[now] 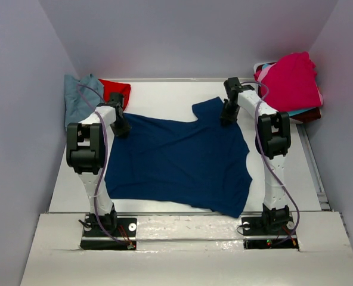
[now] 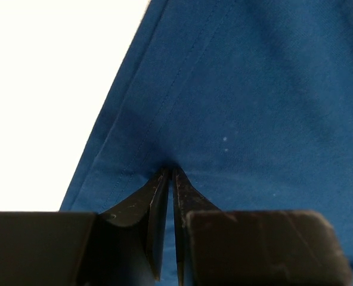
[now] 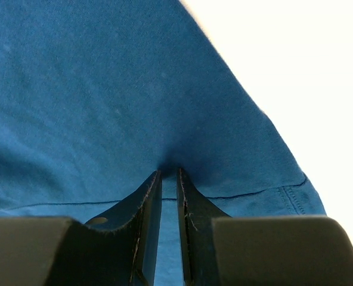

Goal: Fold and stack the t-shirts
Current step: Flatten the tshirt out

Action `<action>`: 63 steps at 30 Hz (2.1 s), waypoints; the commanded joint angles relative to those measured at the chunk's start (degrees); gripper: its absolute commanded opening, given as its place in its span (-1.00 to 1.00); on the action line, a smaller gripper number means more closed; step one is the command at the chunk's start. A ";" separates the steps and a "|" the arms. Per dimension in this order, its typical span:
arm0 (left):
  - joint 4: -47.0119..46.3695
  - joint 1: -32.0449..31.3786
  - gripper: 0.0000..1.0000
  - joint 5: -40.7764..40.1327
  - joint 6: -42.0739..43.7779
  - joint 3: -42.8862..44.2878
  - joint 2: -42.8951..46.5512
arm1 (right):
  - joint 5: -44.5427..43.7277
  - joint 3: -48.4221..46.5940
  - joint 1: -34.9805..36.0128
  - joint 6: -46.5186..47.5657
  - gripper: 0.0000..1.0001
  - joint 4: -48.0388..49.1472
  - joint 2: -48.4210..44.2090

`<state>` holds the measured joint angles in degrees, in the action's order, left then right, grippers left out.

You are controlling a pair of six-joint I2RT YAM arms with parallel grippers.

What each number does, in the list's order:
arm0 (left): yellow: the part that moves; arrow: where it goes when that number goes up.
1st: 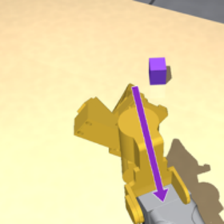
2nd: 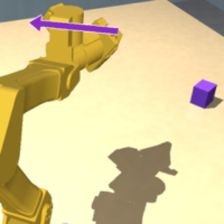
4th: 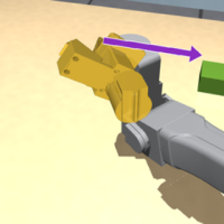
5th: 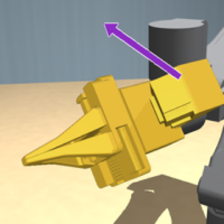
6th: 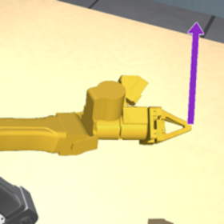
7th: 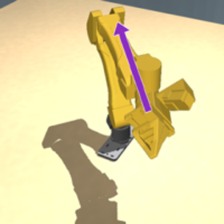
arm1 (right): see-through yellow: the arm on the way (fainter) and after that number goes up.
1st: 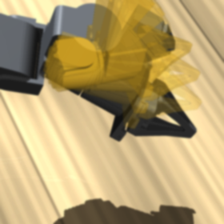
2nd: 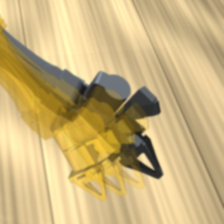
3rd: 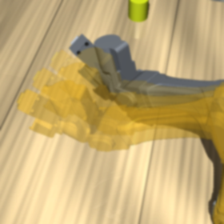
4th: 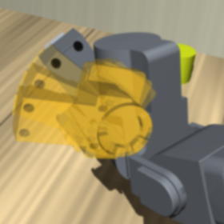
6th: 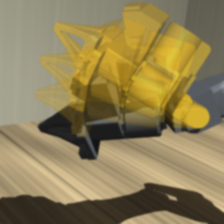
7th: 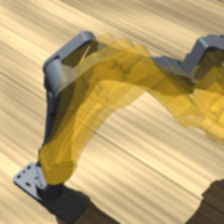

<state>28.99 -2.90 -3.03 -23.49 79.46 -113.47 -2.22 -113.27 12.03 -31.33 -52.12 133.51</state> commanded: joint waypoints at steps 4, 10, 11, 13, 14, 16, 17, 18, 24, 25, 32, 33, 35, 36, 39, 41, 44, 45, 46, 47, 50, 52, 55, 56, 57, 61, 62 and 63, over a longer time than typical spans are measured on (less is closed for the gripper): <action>2.91 0.70 -0.59 -1.02 -0.16 -5.98 2.55 | -4.64 -0.72 -3.41 0.13 -0.55 -3.08 1.49; 2.12 1.75 -0.59 -0.40 -0.33 -8.88 4.66 | -4.64 -0.02 -3.95 0.39 -0.55 -3.25 1.14; 2.03 2.28 -0.59 -0.40 -0.33 -9.41 4.84 | -4.38 0.16 -4.47 0.48 -0.55 -2.91 0.96; 1.94 2.28 -0.59 -0.23 -0.16 -9.50 4.84 | -3.15 0.42 -4.47 0.83 -0.54 -2.46 0.96; 1.86 2.28 -0.59 -0.05 -0.07 -9.33 4.75 | -0.45 0.34 -4.47 1.70 -0.54 -1.51 0.96; 1.77 2.28 -0.59 0.56 0.11 -8.80 4.23 | 1.33 0.33 -4.47 2.15 -0.50 -0.97 0.70; 1.86 2.28 -0.59 0.83 0.11 -8.10 4.05 | 1.77 0.51 -4.47 2.41 -0.48 -0.53 0.52; 1.77 2.28 -0.58 1.18 0.28 -7.66 3.61 | 3.61 0.68 -4.47 2.59 -0.37 0.25 -0.26; 2.65 2.28 -0.38 2.41 0.55 -2.74 0.98 | 6.26 -0.10 -4.47 4.44 -0.05 0.97 -2.12; 2.82 2.28 -0.36 2.59 0.63 -1.60 0.54 | 6.87 -0.28 -4.47 4.61 -0.02 0.70 -2.12; 3.61 2.28 -0.36 2.68 0.72 2.62 -2.45 | 8.55 0.77 -4.47 5.23 0.00 1.58 -1.85; 3.79 2.28 -0.36 2.76 0.81 3.06 -3.24 | 8.72 0.51 -4.47 5.23 0.00 1.41 -1.68; 4.05 2.28 -0.35 4.42 0.81 4.20 -3.86 | 8.90 0.42 -4.47 5.23 -0.01 1.23 -1.50; 4.05 2.28 -0.35 4.69 0.72 4.38 -4.12 | 9.07 0.42 -4.47 5.14 0.00 1.40 -1.41; 3.97 2.28 -0.35 5.05 0.55 5.00 -4.83 | 9.25 -0.01 -4.47 5.67 0.00 1.84 -0.98; 4.23 2.28 -0.36 5.40 0.63 5.79 -5.79 | 9.34 -1.15 -4.47 5.93 0.00 1.41 -0.28; 4.40 2.28 -0.35 5.66 0.63 6.76 -7.02 | 10.47 -2.74 -4.47 6.19 0.00 0.97 1.48; 4.49 2.28 -0.34 5.75 0.72 7.54 -7.38 | 10.65 -3.44 -4.47 6.28 0.00 0.88 1.92; 4.49 2.28 -0.34 6.19 0.81 7.99 -7.99 | 10.83 -3.71 -4.47 6.37 0.00 0.96 2.62; 4.75 2.28 -0.34 6.28 0.64 8.86 -8.34 | 10.74 -3.97 -4.47 6.54 0.00 0.88 2.98; 5.11 2.28 -0.33 6.98 0.28 10.88 -9.66 | 10.92 -6.25 -4.47 6.90 0.02 -0.08 4.65; 5.46 2.28 -0.32 7.42 0.28 11.94 -10.89 | 11.18 -9.67 -4.47 7.07 0.03 -0.96 5.70; 6.25 2.28 -0.31 7.86 0.02 14.31 -12.12 | 11.53 -16.16 -4.47 7.07 0.08 -3.68 8.77; 6.42 2.28 -0.31 7.86 0.02 14.75 -12.47 | 11.53 -17.76 -4.47 7.07 0.09 -4.30 9.56; 6.60 2.28 -0.31 7.86 0.02 15.19 -12.74 | 11.71 -19.16 -4.47 7.07 0.10 -5.26 11.31; 7.30 2.28 -0.31 7.95 -0.25 16.86 -14.32 | 12.94 -24.27 -5.88 6.46 0.11 -7.73 14.67; 7.39 2.28 -0.31 7.95 -0.51 17.04 -14.41 | 13.12 -24.10 -6.40 6.20 0.11 -7.56 14.67; 7.39 2.28 -0.31 8.12 -0.60 17.22 -14.50 | 13.12 -23.14 -7.02 6.20 0.11 -7.04 14.67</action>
<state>36.21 -0.86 5.23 -23.62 96.29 -124.27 10.48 -135.39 7.38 -25.34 -57.91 145.97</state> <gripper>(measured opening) 0.342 0.551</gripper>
